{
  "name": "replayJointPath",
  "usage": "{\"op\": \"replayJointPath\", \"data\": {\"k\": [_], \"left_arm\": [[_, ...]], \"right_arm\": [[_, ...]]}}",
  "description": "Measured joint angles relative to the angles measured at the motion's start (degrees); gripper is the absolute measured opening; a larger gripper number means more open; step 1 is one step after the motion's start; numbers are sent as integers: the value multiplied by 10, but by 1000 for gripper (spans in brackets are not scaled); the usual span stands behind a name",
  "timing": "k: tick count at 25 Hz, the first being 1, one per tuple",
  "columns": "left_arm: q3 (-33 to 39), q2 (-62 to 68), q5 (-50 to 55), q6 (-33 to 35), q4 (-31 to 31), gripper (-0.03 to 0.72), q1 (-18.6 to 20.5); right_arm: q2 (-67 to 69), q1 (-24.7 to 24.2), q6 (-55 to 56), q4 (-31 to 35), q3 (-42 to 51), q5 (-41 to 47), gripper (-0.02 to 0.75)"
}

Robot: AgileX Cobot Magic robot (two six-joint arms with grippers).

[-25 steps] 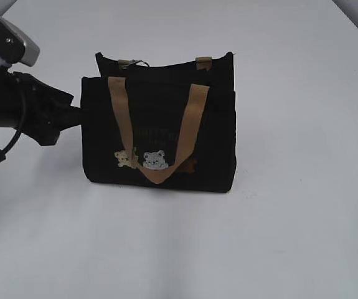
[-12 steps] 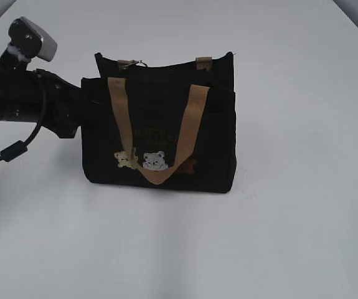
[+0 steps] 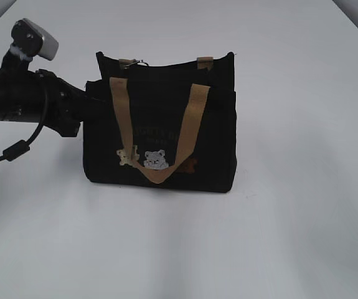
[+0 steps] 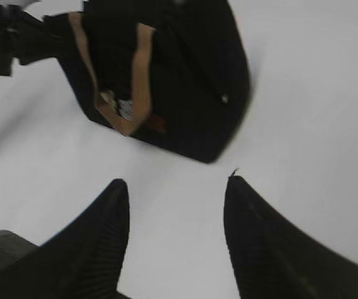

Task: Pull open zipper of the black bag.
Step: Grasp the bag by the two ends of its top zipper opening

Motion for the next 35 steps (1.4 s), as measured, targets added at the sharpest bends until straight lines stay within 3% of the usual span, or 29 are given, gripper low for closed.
{"op": "replayJointPath", "data": {"k": [4,7,13,18,25,35], "left_arm": [[0,0,1,0,0,77,0],[0,0,1,-1,0,77,0],[0,0,1,-2,0,77,0],[0,0,1,-2,0,77,0],[0,0,1,-2,0,77,0],[0,0,0,-2,0,77,0]], "right_arm": [[261,37,-233,181,-103,-13,391],[418,90,-308,218,-234,-23,391],[633,168,-349,153,-465,-12,391],[746,196,-341,133,-581,-12,391],[818,211,-291,132,-643,-23,391],[842,231,-278,131,-646,-30,391]]}}
